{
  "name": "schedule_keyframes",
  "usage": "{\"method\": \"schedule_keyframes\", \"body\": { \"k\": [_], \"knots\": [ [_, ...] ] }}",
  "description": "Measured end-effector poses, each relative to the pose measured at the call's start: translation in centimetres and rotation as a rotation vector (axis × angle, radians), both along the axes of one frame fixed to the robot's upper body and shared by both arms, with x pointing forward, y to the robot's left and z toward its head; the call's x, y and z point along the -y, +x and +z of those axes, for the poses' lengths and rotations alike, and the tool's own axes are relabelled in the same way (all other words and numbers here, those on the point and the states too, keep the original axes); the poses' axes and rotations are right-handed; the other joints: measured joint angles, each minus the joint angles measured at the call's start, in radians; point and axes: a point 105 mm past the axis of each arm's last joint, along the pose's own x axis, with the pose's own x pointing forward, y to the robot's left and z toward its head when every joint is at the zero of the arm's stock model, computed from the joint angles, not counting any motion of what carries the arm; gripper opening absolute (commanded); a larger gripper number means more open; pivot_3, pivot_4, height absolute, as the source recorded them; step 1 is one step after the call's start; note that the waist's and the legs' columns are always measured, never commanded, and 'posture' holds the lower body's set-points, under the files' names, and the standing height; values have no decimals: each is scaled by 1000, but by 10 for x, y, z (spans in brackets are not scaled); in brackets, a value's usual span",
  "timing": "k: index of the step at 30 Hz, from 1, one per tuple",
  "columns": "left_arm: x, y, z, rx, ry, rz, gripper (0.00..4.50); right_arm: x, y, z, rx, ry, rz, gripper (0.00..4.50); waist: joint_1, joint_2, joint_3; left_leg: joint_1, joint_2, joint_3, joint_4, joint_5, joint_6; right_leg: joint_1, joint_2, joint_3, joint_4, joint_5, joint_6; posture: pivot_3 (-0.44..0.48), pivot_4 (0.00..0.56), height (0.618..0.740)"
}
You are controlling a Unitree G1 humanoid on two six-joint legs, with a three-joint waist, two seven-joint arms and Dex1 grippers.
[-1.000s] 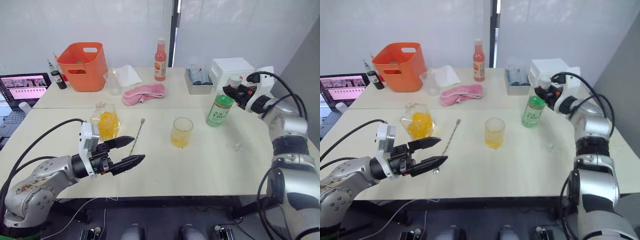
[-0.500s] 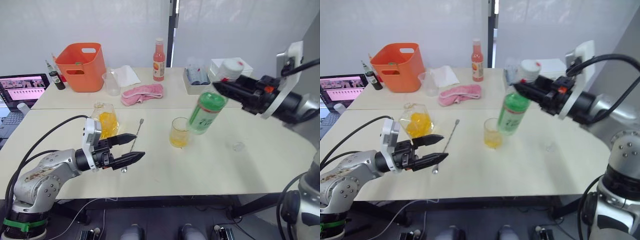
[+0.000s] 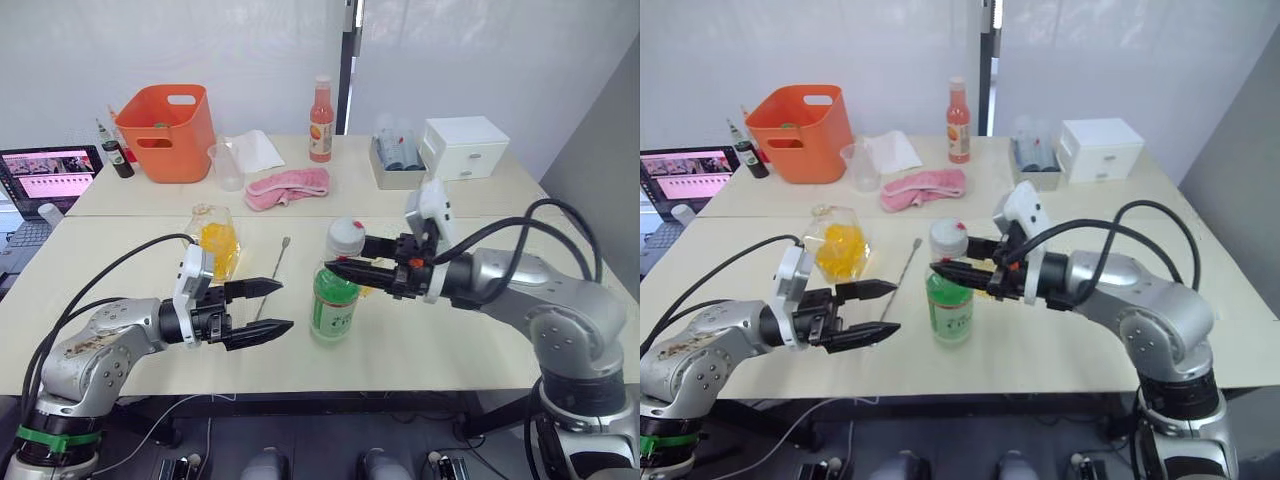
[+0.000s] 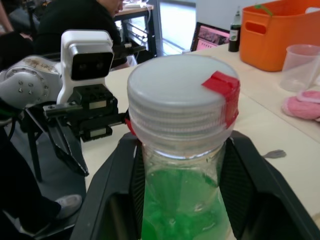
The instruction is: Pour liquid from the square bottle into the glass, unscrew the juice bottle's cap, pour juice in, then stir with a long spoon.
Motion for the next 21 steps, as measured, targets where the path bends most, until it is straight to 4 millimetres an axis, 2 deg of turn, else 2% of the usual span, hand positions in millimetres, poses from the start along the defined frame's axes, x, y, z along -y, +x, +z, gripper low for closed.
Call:
{"method": "schedule_keyframes", "body": {
  "k": [8, 19, 20, 21],
  "knots": [
    [1, -1, 1, 15, 10, -6, 4500, 1, 13, -24, 54, -55, 26, 1505, 2, -1, 0, 0, 0, 0, 0, 0, 0, 0, 0, 0, 0, 0, 0, 0, 150, 715],
    [3, 0, 5, 29, 16, -4, 4500, 6, 20, -29, 57, -17, 32, 1504, 0, -2, 0, 3, 0, -1, 0, 0, 0, 2, 0, 0, 1, 0, 0, 0, 150, 715],
    [3, 0, 5, 30, 16, -1, 4500, 7, 20, -29, 52, -11, 30, 2530, 0, -2, 0, 3, 0, -1, 0, 0, 0, 2, 0, 0, 1, 0, 0, 0, 150, 715],
    [3, 1, 5, 29, 16, 2, 4500, 7, 21, -28, 44, 4, 29, 2824, 0, -2, 0, 3, 0, -1, 0, 0, 0, 2, 0, 0, 1, 0, 0, 0, 150, 715]
  ]
}}
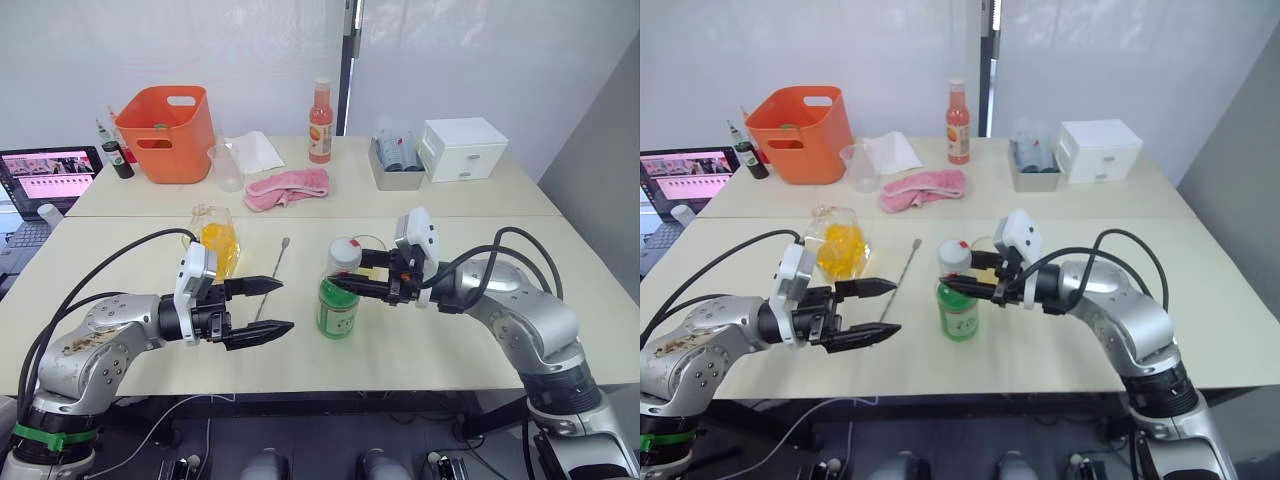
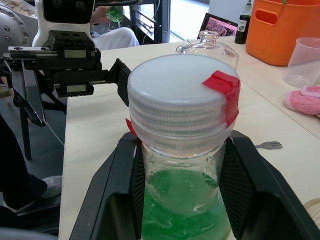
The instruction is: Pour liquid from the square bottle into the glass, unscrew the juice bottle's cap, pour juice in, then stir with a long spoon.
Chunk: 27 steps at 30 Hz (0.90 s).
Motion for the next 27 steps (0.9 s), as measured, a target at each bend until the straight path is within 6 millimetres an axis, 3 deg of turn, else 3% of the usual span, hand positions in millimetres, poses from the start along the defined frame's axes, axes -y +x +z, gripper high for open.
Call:
{"method": "schedule_keyframes", "body": {
  "k": [4, 11, 19, 27],
  "knots": [
    [0, 0, 0, -1, 0, 4, 4500, 0, 1, -3, -35, 7, 1, 4205, 0, 0, 0, 0, 0, 0, 0, 0, 0, 0, 0, 0, 0, 0, 0, 0, 150, 715],
    [0, 1, 1, 2, 0, 8, 4500, -2, 3, 4, -29, 9, 46, 4205, 0, 0, 0, 0, 0, 0, 0, 0, 0, 0, 0, 0, 0, 0, 0, 0, 150, 715],
    [0, 2, 1, 7, 7, 13, 4500, -4, 11, 2, -33, 4, 81, 1644, 0, 0, 0, 0, 0, 0, 0, 0, 0, 0, 0, 0, 0, 0, 0, 0, 150, 715],
    [-1, 3, 0, 6, 7, 15, 4500, -4, 4, 2, -45, 10, 67, 1515, 0, 0, 0, -1, 0, 0, 0, 0, 0, -2, 0, 0, 0, 0, 0, 0, 150, 715]
  ]
}}
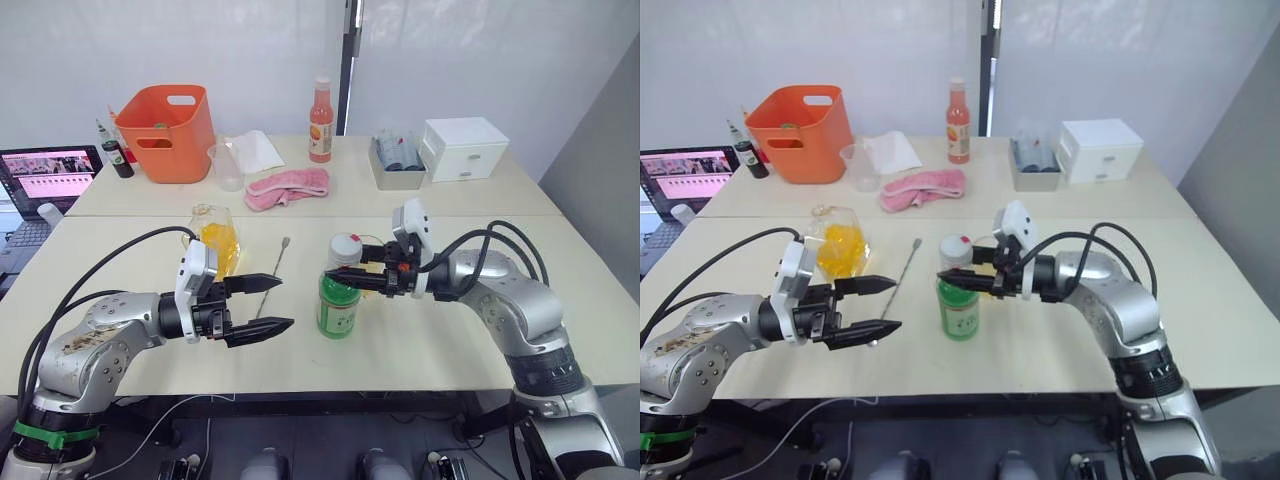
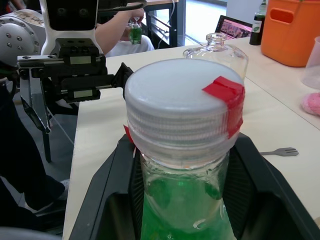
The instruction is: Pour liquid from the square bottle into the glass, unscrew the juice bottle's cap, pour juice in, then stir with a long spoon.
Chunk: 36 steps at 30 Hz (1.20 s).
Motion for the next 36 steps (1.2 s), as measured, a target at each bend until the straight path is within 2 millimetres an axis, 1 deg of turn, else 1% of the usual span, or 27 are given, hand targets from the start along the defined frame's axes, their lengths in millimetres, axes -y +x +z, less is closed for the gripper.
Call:
{"method": "schedule_keyframes", "body": {
  "k": [3, 5, 8, 10, 14, 17, 19, 23, 28, 30, 31, 33, 35, 36],
  "knots": [
    [-1, 1, -1, 4, -1, 3, 4500, -1, -16, -1, -35, 9, -39, 1515, 2, 0, 0, -1, 0, -1, 0, 0, 0, 0, 0, -1, 0, 0, 0, 0, 150, 715],
    [-1, 2, 0, 25, -5, 7, 4500, -1, -25, 1, -48, 24, -105, 1515, 3, 0, 0, -1, 0, -1, 0, 0, 0, 0, -1, -1, 0, 0, 0, 0, 150, 715],
    [1, 2, 1, 42, -22, 1, 4500, -2, -33, 6, -48, 76, -239, 1515, 1, 0, 0, -1, 0, -1, 1, 0, 0, 0, 0, -1, 0, 0, 0, 0, 150, 715],
    [1, 2, 1, 51, -23, -4, 4500, -3, -36, 6, -45, 83, -318, 1515, 0, 0, 0, 0, 0, -1, 1, 0, 0, 0, 0, 0, 0, 0, 0, 0, 150, 715],
    [1, 3, -2, 44, -12, -11, 4500, 0, -35, 2, -34, 89, -478, 1515, 1, 0, 0, -1, 0, -1, 1, 0, 0, 0, 0, 0, 0, 0, 0, 0, 150, 715],
    [2, 2, -4, 37, -10, -25, 4500, 5, -31, 0, -27, 76, -556, 1515, 1, 0, 0, -1, -1, -1, 1, 0, 0, 0, 0, -1, 0, 0, 0, 0, 150, 715],
    [2, 3, -5, 31, -8, -33, 4500, 6, -31, -3, -24, 69, -586, 1515, 0, 0, 0, -1, 0, -1, 1, 0, 0, 0, 0, -1, 0, 0, 0, 0, 150, 715],
    [3, 5, -3, 37, -2, -44, 4500, 2, -34, -6, -2, 71, -593, 1515, -1, -1, 0, 0, 0, -1, 1, 0, 0, 1, 0, 0, 0, 0, 0, 0, 150, 715],
    [3, 6, -5, 30, 0, -55, 4500, 1, -37, -11, -17, 121, -606, 1515, -4, -2, -1, 2, 0, -1, 0, 0, 0, 2, 1, 0, 0, 0, 0, 0, 150, 715],
    [3, 6, -5, 31, 0, -57, 4500, 1, -37, -11, -20, 136, -606, 2552, -6, -2, -1, 3, 1, -1, 0, 0, 0, 2, 1, 0, 0, 0, 0, 0, 150, 715],
    [3, 6, -5, 31, 0, -58, 4500, 1, -37, -11, -25, 145, -606, 2850, -6, -2, -1, 3, 1, -1, 0, 0, 0, 2, 1, 0, 0, 0, 0, 0, 150, 715],
    [3, 6, -6, 29, 0, -60, 4500, -1, -38, -20, -71, 142, -586, 3489, -5, -2, -1, 3, 1, -1, 0, 0, 0, 2, 1, 0, 0, -1, -1, 0, 150, 715],
    [2, 6, -6, 27, 0, -61, 4500, -2, -39, -25, -96, 126, -551, 4236, -4, -2, -1, 3, 0, -1, 0, 0, 0, 2, 0, 0, 0, -1, -1, 0, 150, 715],
    [2, 6, -6, 26, 0, -61, 4500, -1, -40, -26, -102, 114, -524, 4456, -4, -2, -1, 2, 0, -1, 0, 0, 0, 2, 0, 0, 0, 0, -1, 0, 150, 715]
  ]
}}
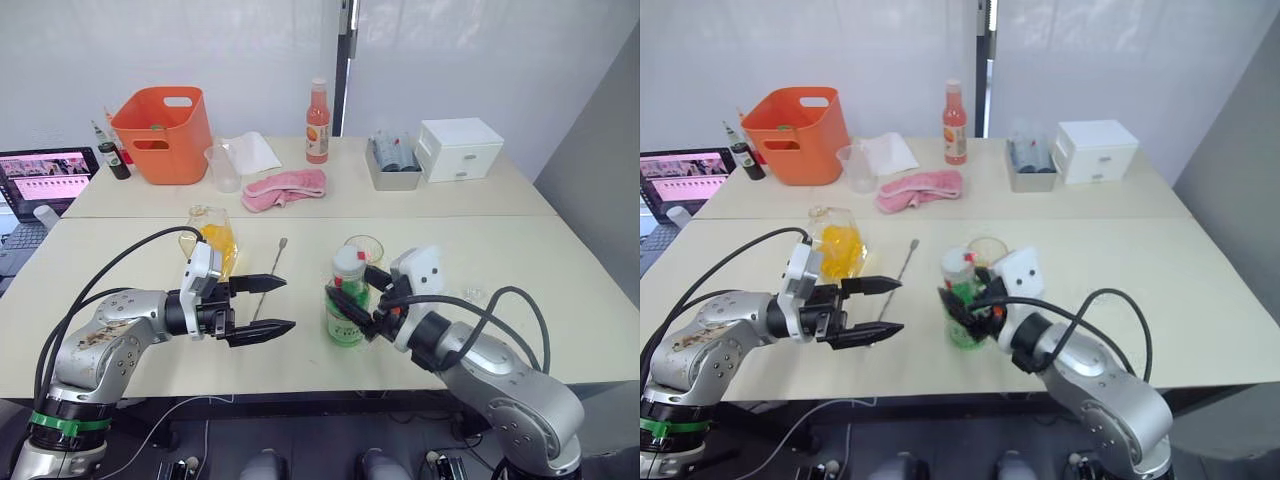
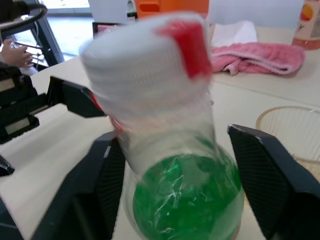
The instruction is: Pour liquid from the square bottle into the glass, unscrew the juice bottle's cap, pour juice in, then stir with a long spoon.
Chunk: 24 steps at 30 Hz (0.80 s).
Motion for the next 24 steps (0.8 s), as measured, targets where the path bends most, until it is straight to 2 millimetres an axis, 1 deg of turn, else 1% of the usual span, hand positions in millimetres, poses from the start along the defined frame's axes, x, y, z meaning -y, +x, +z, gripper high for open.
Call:
{"method": "schedule_keyframes", "body": {
  "k": [2, 5, 8, 10, 14, 16, 20, 23, 24],
  "knots": [
    [-1, 0, 0, -1, -1, 1, 4500, 7, 0, 0, -8, -22, 66, 4456, 3, 0, 0, 0, 0, 0, 0, 0, 0, 1, 0, 0, 0, 0, 0, 0, 150, 715],
    [-1, 1, -1, -5, -1, 2, 4500, 21, 7, 12, 23, -47, 154, 4456, 4, -1, 0, 0, 0, 0, 1, 0, 0, 1, 0, 0, -1, 0, 0, 0, 150, 715],
    [-2, 1, -1, -6, 0, 0, 4500, 33, 18, 15, 17, -92, 275, 4456, 3, -1, 1, 1, 0, 0, 0, 0, 0, 1, 0, 0, -1, 0, 0, 0, 150, 715],
    [-2, 1, -1, -6, 2, 1, 4500, 37, 26, 13, 1, -104, 375, 4456, 3, -1, 1, 1, 0, 1, 0, 0, 0, 1, 1, 0, -1, 0, 0, 0, 150, 715],
    [-2, 1, -1, 1, 10, 3, 4500, 36, 38, 10, -8, -117, 567, 4456, 1, -1, 1, 1, 0, 1, 0, 0, 0, 0, 1, 0, -1, 0, 0, 0, 150, 715],
    [-3, 0, -1, 1, 16, 6, 4500, 34, 42, 12, 3, -116, 632, 4456, 1, -1, 1, 0, 0, 1, 0, 0, 0, 0, 1, 0, -1, 0, 0, 0, 150, 715],
    [-6, -2, 2, 15, 38, 19, 4500, 27, 44, 18, 46, -111, 755, 4456, 3, -1, 1, 0, 0, 1, 0, 0, 0, 0, 0, 0, -1, 0, 0, 0, 150, 715],
    [-9, -4, 1, 12, 36, 36, 4500, 23, 44, 17, 60, -119, 795, 3664, 6, -1, 1, 0, 0, 0, 0, 0, 0, 0, -1, 0, 0, 0, 0, 0, 150, 715],
    [-10, -4, 1, 11, 36, 40, 4500, 22, 44, 16, 64, -120, 800, 3337, 7, -1, 1, 0, 0, 0, 0, 0, 0, 0, -1, -1, 0, 0, 0, 0, 150, 715]
  ]
}}
